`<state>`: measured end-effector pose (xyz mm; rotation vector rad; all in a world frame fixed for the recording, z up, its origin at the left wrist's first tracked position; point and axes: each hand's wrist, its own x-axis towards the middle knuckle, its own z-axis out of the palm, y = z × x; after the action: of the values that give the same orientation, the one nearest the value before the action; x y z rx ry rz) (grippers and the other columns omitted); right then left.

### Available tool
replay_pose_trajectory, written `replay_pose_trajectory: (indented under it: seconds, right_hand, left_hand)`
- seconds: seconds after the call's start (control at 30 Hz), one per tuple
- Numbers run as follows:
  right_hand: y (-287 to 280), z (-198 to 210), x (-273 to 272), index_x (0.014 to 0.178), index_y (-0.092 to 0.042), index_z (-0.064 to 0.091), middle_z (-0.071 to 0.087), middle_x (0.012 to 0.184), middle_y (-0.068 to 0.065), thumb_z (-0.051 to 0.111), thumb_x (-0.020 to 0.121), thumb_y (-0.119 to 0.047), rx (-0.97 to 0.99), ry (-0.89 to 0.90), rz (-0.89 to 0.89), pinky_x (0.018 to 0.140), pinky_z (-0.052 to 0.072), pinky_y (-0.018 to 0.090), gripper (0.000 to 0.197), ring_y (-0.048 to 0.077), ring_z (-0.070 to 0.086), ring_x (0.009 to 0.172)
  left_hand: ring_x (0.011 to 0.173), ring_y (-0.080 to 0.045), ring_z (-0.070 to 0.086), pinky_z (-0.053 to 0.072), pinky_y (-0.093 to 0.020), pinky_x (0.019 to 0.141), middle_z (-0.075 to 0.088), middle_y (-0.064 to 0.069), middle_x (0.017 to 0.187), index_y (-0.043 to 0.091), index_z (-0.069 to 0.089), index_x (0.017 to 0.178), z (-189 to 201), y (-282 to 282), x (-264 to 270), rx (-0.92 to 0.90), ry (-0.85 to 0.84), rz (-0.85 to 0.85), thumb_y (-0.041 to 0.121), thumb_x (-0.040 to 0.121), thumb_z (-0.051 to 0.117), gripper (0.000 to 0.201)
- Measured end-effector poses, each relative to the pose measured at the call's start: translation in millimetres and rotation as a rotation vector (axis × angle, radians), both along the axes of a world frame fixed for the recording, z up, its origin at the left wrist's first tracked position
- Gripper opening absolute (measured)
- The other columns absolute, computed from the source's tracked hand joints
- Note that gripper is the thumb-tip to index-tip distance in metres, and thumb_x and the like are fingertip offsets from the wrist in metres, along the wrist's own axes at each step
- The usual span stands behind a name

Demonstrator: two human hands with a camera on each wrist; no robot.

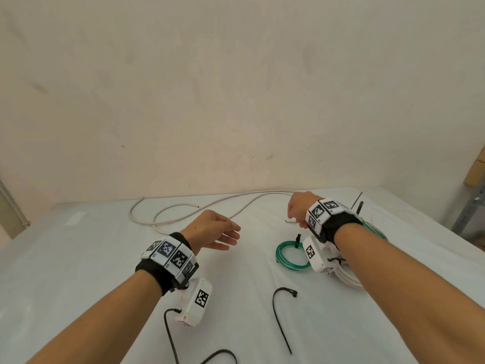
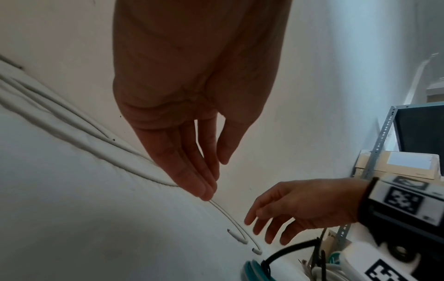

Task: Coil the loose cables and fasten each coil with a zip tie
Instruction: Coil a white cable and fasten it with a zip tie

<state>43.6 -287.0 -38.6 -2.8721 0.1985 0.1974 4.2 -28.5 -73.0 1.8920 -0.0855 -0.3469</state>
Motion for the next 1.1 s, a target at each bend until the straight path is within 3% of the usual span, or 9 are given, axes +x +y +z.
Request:
replay_pose_trajectory:
  seconds: [0.13, 0.23, 0.4, 0.53, 0.7, 0.8, 0.93, 1.0, 1.1]
  right_hand:
    - [-2, -8, 22, 0.101, -0.018, 0.083, 0.078, 0.106, 0.004, 0.063, 0.096, -0.011, -0.09, 0.219, 0.085, 0.088, 0.063, 0.038, 0.022, 0.022, 0.077, 0.092]
    - [-6, -16, 36, 0.106, -0.014, 0.082, 0.079, 0.103, 0.006, 0.069, 0.093, -0.017, -0.142, 0.265, 0.095, 0.089, 0.062, 0.039, 0.018, 0.023, 0.077, 0.095]
    - [-16, -26, 49, 0.107, -0.007, 0.077, 0.08, 0.096, 0.011, 0.072, 0.088, -0.014, -0.103, 0.187, 0.123, 0.087, 0.063, 0.043, 0.02, 0.026, 0.078, 0.091]
    - [-22, -12, 46, 0.1, -0.008, 0.081, 0.079, 0.094, 0.008, 0.071, 0.087, -0.01, -0.013, 0.016, 0.122, 0.088, 0.062, 0.037, 0.017, 0.021, 0.076, 0.09]
    - [-21, 28, 29, 0.082, -0.013, 0.079, 0.079, 0.082, 0.005, 0.071, 0.087, -0.007, 0.276, -0.389, 0.131, 0.074, 0.062, 0.029, 0.012, 0.013, 0.075, 0.072]
    - [-5, 51, 5, 0.082, -0.01, 0.075, 0.077, 0.083, 0.005, 0.076, 0.081, -0.001, 0.524, -0.556, 0.194, 0.078, 0.063, 0.034, 0.009, 0.018, 0.076, 0.071]
    - [26, 82, -37, 0.095, 0.003, 0.062, 0.073, 0.094, 0.021, 0.074, 0.087, 0.006, 0.936, -0.566, 0.341, 0.077, 0.065, 0.04, 0.015, 0.032, 0.078, 0.076]
    - [41, 94, -54, 0.106, 0.004, 0.061, 0.071, 0.099, 0.025, 0.073, 0.091, 0.003, 1.088, -0.534, 0.399, 0.079, 0.064, 0.038, 0.019, 0.034, 0.078, 0.08]
    - [59, 106, -70, 0.117, 0.004, 0.065, 0.068, 0.095, 0.018, 0.07, 0.094, 0.002, 1.277, -0.482, 0.47, 0.083, 0.062, 0.033, 0.023, 0.034, 0.077, 0.087]
  left_hand:
    - [0.096, -0.025, 0.078, 0.064, -0.035, 0.079, 0.08, -0.012, 0.099, 0.004, 0.079, 0.103, 7, -1, 16, -0.019, -0.003, 0.004, 0.018, 0.1, 0.063, 0.021]
    - [0.096, -0.024, 0.078, 0.064, -0.035, 0.081, 0.08, -0.012, 0.1, 0.004, 0.079, 0.104, 9, -5, 26, -0.037, 0.005, -0.009, 0.018, 0.101, 0.063, 0.022]
    - [0.09, -0.019, 0.077, 0.064, -0.035, 0.083, 0.08, -0.012, 0.102, 0.004, 0.079, 0.106, 5, -16, 35, -0.05, 0.035, -0.021, 0.018, 0.101, 0.062, 0.022]
    - [0.089, -0.018, 0.077, 0.064, -0.034, 0.082, 0.08, -0.012, 0.103, 0.004, 0.078, 0.106, 4, -26, 37, -0.063, 0.045, -0.038, 0.018, 0.101, 0.062, 0.022]
    - [0.089, -0.023, 0.076, 0.064, -0.038, 0.085, 0.078, -0.019, 0.106, 0.0, 0.073, 0.115, 11, -38, 33, -0.176, 0.027, -0.028, 0.014, 0.102, 0.063, 0.021]
    - [0.09, -0.028, 0.077, 0.065, -0.038, 0.081, 0.075, -0.025, 0.11, 0.007, 0.065, 0.127, 23, -49, 24, -0.29, -0.022, -0.035, 0.008, 0.1, 0.065, 0.028]
    - [0.094, -0.03, 0.078, 0.064, -0.037, 0.077, 0.074, -0.021, 0.111, 0.028, 0.059, 0.137, 46, -61, 5, -0.331, -0.179, -0.114, 0.014, 0.095, 0.074, 0.046]
    - [0.093, -0.031, 0.077, 0.064, -0.038, 0.077, 0.073, -0.021, 0.108, 0.025, 0.062, 0.134, 56, -64, -6, -0.346, -0.23, -0.087, 0.021, 0.096, 0.073, 0.039]
    - [0.089, -0.029, 0.076, 0.064, -0.036, 0.076, 0.072, -0.023, 0.106, 0.011, 0.073, 0.118, 64, -58, -20, -0.376, -0.25, -0.021, 0.03, 0.101, 0.065, 0.026]
